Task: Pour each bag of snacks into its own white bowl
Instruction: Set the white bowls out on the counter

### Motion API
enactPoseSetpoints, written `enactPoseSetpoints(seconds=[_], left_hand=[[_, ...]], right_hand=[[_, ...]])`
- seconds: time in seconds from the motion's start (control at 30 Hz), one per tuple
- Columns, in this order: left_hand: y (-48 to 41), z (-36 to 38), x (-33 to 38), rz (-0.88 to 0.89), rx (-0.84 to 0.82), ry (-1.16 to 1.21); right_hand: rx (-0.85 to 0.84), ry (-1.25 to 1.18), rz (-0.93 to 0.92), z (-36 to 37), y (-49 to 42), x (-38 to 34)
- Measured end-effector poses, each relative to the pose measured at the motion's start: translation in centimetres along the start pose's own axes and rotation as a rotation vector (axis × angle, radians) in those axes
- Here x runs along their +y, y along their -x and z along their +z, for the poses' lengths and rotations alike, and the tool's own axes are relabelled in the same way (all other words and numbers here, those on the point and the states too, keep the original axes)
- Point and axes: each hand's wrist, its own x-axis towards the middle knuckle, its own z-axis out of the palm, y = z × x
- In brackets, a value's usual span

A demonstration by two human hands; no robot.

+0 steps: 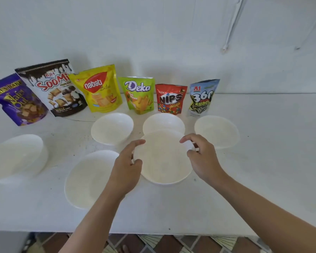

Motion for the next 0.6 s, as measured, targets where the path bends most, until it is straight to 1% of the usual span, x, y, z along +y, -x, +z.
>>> enactPoseSetpoints(seconds=[0.07,0.2,0.3,0.47,0.6], left_hand=[[1.1,0.9,-0.7,-0.045,-0.016,-0.042],[2.1,1.1,-1.3,-0.026,-0.027,-0.119],[1.9,0.6,-1.6,-0.041,-0.049,-0.139],[1.8,0.3,-2.4,-0.035,-0.118,-0.259],[1.8,0.8,-2.1,0.024,-0.143,-0.345]], right_hand=[[-0.029,0.014,0.008,0.0,0.9,1.2],[-0.089,0.042,0.038,0.5,2.1,2.6],[-0.077,0.04,0.046,1.1,2.8,3.2],[-0.056,0.068,0.045,1.8,3.2,3.3],[-0.083,0.113,0.046,1.9,2.9,3.1]])
